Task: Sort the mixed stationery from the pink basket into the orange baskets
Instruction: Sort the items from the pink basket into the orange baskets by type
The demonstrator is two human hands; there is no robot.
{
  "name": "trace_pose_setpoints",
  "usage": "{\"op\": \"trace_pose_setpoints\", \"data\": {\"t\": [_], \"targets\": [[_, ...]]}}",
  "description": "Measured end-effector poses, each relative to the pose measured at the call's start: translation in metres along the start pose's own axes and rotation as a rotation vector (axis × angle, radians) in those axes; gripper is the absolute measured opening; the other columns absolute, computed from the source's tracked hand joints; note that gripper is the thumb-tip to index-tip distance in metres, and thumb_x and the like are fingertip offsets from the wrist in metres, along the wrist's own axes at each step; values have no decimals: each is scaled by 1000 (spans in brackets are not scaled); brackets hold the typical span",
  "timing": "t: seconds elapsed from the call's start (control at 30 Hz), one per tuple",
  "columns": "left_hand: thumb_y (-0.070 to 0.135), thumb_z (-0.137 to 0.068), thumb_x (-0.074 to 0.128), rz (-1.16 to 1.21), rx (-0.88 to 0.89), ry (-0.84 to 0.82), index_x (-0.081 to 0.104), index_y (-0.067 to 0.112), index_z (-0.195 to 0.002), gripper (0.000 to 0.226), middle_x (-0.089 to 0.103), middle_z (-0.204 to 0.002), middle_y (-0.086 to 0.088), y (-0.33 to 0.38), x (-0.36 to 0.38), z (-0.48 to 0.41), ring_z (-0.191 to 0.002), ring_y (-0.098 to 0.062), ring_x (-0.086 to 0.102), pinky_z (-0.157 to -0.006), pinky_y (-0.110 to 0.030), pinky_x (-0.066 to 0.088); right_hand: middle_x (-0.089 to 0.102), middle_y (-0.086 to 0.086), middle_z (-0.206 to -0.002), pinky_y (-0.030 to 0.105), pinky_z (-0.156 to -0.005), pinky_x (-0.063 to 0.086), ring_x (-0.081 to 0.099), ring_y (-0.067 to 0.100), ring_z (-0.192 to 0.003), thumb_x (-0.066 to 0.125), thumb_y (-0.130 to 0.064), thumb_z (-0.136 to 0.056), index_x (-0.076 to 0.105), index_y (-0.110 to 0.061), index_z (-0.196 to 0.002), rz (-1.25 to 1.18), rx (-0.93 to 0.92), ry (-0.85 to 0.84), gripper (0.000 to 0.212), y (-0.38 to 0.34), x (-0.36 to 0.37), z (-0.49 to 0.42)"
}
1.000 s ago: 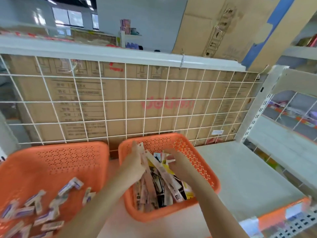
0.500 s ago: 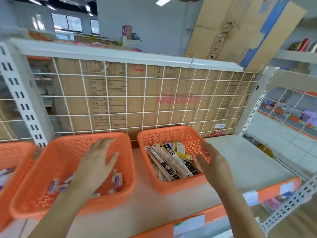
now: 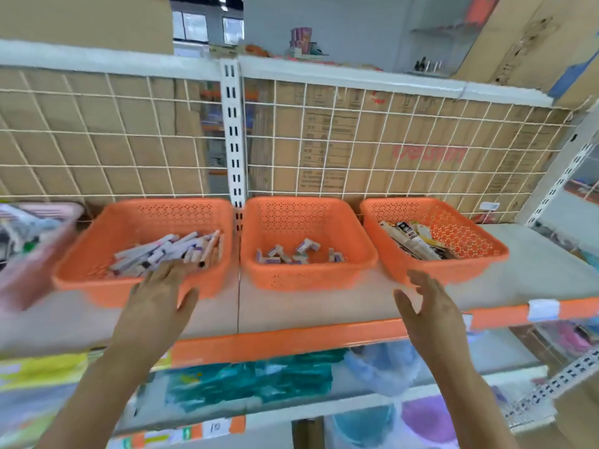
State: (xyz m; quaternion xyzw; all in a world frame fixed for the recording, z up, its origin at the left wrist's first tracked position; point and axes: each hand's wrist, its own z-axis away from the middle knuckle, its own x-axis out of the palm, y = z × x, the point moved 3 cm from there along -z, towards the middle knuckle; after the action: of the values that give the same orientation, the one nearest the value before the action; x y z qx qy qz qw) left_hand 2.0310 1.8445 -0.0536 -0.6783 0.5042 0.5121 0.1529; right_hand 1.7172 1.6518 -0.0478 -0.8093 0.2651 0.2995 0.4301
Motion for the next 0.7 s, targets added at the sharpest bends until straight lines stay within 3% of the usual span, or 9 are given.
{"op": "trace_pose_setpoints", "data": {"t": [0.2,0.37,0.57,0.7], "targets": [[18,-80,60,-92,-71,105,63,6,-110,33,64,-108,-16,-70,-53,56,-85,-41,63,-69,-50,50,63,16,-112,44,-81,47,60,36,-100,66,-11,-84,58,-8,-121,-27,-122,-102,38,-68,31,29],[0,-70,77,-137,-214,155,65,2,-107,39,64,-104,-18,-116,-88,89,-82,-43,62,-65,-51,50,56,18,-128,45,-88,44,56,39,-112,66,-11,-83,57,-7,-124,-59,-219,-189,41,-124,62,33],[3,-73,75,-210,-367,215,64,3,-110,39,63,-110,-17,-162,-120,110,-89,-43,61,-70,-52,49,63,14,-110,45,-82,48,60,36,-103,67,-10,-82,59,-8,-121,-129,-401,-266,40,-187,102,16],[3,-75,74,-258,-452,259,65,5,-111,38,64,-110,-14,-185,-140,110,-91,-42,61,-72,-49,49,62,15,-117,43,-85,46,58,36,-105,64,-14,-86,58,-8,-122,-168,-471,-299,37,-232,133,0]]}}
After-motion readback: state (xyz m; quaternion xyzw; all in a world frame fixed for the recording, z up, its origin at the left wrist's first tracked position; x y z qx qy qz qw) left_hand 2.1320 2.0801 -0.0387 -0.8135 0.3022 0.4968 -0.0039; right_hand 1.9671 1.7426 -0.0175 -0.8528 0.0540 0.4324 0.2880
